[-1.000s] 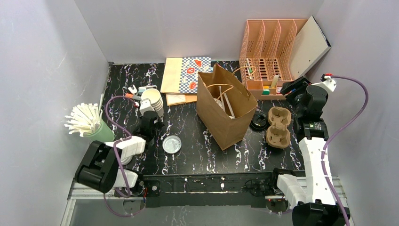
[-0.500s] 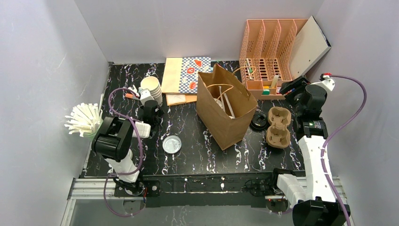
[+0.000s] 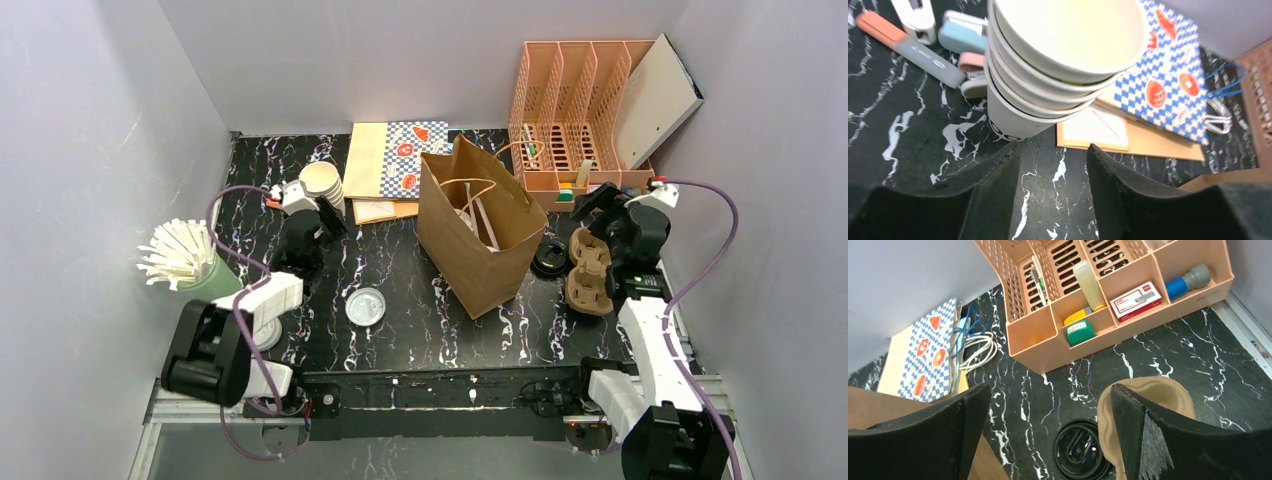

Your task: Pack the takeout coffee

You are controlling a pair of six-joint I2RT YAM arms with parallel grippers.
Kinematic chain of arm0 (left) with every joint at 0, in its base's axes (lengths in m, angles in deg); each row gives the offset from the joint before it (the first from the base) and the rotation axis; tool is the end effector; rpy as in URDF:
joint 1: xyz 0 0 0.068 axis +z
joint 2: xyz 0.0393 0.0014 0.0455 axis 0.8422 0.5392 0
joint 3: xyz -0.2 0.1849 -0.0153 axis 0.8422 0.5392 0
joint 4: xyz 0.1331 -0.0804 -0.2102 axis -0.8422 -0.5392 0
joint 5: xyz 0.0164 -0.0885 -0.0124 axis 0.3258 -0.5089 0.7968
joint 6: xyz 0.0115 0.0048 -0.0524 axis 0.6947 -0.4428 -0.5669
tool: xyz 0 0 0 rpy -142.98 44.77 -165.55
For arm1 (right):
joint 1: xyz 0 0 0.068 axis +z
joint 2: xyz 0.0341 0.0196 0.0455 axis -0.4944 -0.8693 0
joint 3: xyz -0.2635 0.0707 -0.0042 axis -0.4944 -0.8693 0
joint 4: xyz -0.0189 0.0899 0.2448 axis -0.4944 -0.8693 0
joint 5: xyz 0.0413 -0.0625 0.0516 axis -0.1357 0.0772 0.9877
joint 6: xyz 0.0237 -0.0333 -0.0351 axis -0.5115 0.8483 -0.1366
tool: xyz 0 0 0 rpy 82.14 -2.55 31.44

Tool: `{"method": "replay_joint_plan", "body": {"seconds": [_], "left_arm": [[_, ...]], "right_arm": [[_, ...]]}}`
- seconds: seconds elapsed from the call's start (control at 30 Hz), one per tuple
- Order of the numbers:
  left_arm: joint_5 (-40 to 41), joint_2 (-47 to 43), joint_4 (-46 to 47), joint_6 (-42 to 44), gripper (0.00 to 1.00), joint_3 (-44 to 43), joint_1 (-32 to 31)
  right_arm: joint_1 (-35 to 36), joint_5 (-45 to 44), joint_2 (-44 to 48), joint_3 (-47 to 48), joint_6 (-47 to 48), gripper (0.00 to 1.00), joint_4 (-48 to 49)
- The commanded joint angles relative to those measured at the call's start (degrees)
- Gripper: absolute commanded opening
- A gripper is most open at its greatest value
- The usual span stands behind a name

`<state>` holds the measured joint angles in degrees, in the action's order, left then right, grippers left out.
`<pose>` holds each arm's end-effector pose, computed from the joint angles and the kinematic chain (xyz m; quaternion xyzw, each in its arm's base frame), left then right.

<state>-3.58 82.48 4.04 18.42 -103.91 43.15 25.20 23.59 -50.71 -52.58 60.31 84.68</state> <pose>0.2766 -0.0597 0.2062 -0.1801 0.7515 -0.1176 0.6237 0.2088 -0.0195 0.2999 0.2415 0.7245 0.0958 0.6384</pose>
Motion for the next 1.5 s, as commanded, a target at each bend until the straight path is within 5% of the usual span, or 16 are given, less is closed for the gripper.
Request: {"method": "replay_joint_plan", "body": {"seconds": [0.0,0.13,0.4,0.83,1.27,1.3,1.33,1.47], "left_arm": [[5.3,-8.6,-5.1,2.3,0.53,3.3,0.0],[9.8,-13.9,-5.3,5.5,0.60,6.5,0.0],[17.3,-12.3,5.9,15.0,0.71,13.6,0.6],[0.4,6.2,27.4,22.4,0.74,16.5,11.1],[-9.0,16.7,36.2,24.8,0.76,16.6,12.3],[-8.9,16.8,36.2,24.8,0.94,16.6,12.3],[-8.8,16.7,36.2,24.8,0.98,16.6,12.4],[-10.9,17.0,36.1,25.6,0.98,16.2,12.3]], "right_arm": [[0.1,7.1,-1.9,-4.5,10.4,0.98,17.0],[1.0,11.5,-7.0,-6.8,19.7,0.98,21.0],[1.5,12.0,-20.6,-13.7,23.3,0.98,35.3],[1.6,10.1,-38.6,-21.0,24.2,0.98,60.9],[2.3,9.6,-41.6,-21.1,25.0,0.98,63.2],[2.3,9.5,-41.6,-21.1,25.0,0.98,63.2],[2.3,9.3,-41.6,-21.2,25.0,0.98,63.4],[2.4,9.5,-41.6,-21.3,24.9,0.98,63.7]]}}
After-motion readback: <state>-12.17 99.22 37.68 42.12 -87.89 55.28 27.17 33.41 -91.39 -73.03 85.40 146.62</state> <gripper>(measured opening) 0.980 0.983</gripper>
